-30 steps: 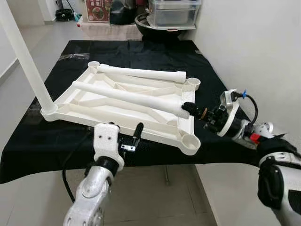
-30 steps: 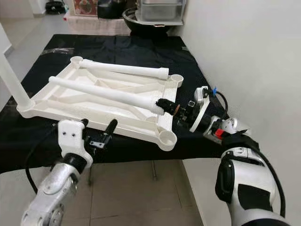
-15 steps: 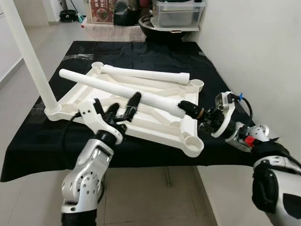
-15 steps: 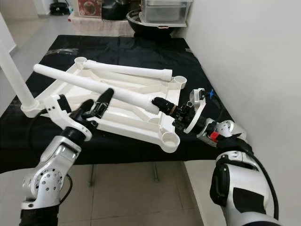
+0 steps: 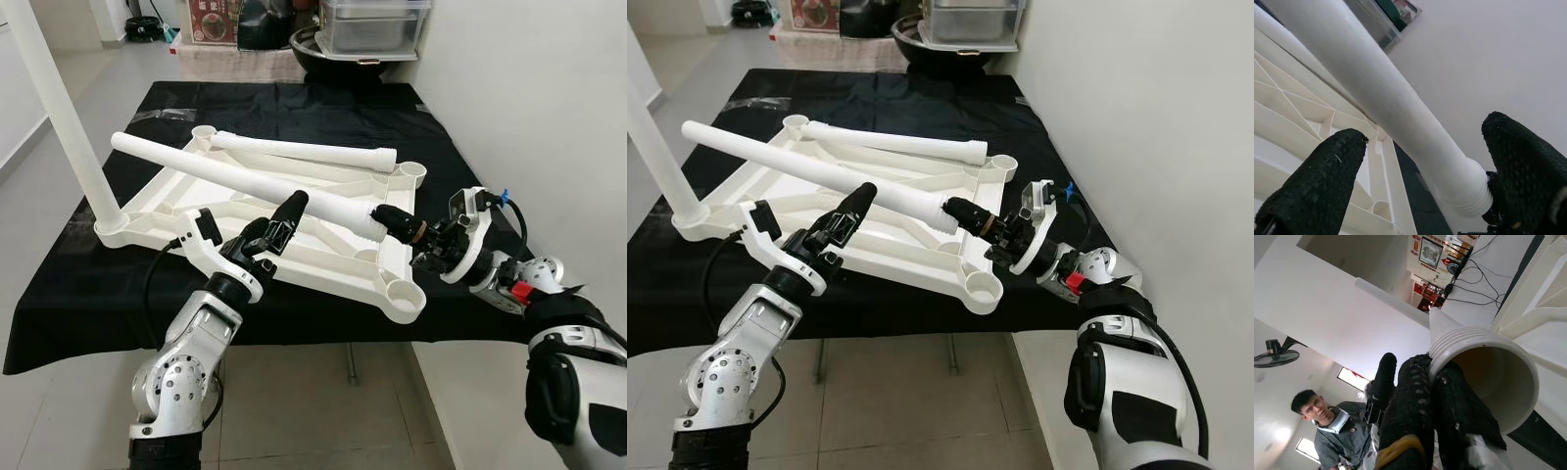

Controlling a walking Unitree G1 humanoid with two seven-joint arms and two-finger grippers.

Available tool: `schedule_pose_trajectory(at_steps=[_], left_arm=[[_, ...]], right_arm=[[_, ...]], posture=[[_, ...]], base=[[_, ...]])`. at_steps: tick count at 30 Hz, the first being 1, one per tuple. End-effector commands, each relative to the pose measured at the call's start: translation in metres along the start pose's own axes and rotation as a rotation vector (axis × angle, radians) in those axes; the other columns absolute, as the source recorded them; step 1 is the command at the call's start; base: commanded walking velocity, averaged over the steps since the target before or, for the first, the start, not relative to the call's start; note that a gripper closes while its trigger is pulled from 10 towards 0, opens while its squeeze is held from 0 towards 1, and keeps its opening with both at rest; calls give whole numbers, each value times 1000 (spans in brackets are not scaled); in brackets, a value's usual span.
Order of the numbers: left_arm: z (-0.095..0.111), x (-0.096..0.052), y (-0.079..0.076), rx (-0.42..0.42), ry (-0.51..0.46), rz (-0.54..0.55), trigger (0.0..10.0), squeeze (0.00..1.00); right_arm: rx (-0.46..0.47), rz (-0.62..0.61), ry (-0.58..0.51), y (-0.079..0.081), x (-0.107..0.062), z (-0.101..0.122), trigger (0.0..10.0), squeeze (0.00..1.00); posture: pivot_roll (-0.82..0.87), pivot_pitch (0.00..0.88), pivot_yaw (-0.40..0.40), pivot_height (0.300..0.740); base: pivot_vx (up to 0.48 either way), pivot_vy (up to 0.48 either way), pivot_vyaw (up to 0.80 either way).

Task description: Building children table

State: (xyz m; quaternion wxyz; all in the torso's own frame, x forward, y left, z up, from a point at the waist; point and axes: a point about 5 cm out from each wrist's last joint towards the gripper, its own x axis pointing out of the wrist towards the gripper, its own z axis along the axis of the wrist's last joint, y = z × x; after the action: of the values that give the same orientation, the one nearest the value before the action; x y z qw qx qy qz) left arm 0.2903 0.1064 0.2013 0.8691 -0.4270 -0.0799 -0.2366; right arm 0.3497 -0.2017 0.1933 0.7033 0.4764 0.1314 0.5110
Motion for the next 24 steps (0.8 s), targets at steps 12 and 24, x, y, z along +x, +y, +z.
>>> schedule_pose_trajectory(at_steps=[12,24], left_arm=[[4,-8,17,-108,-88,78,10000,0],[30,-8,27,-81,-155,94,10000,0]], right_arm=[[8,40,-17,6,-12,1,0,0],[30,33,-19,10,-31,1,0,0]], posture=[[66,81,-78,740],[60,69,-73,740]], base=[[0,0,0],[0,0,0]])
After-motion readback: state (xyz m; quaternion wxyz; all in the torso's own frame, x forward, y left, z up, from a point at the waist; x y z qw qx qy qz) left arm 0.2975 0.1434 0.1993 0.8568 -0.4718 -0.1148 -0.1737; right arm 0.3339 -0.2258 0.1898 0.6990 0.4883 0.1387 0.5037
